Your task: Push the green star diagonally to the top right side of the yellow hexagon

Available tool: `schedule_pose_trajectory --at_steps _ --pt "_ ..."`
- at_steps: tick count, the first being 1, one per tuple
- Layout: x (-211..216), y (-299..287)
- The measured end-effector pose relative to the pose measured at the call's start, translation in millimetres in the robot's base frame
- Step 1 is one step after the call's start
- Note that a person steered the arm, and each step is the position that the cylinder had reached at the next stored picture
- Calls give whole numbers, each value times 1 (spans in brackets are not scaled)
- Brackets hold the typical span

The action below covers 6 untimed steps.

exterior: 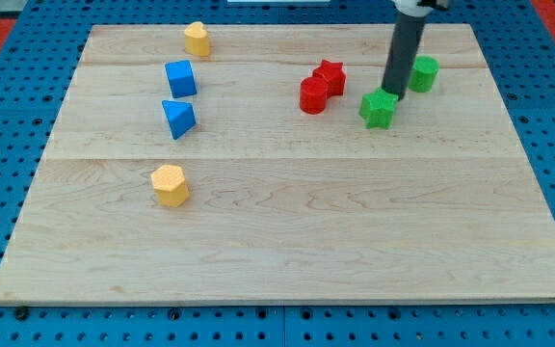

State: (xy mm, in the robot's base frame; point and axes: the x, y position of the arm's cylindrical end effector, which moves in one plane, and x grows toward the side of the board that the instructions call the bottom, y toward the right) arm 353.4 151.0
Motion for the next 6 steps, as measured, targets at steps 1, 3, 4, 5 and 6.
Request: schedule_pose_trajectory --at_steps 1,3,4,5,6 --pt "13 -13" --pt "36 -29" --pt "88 -29" --pt "66 -41" --pt "48 -67"
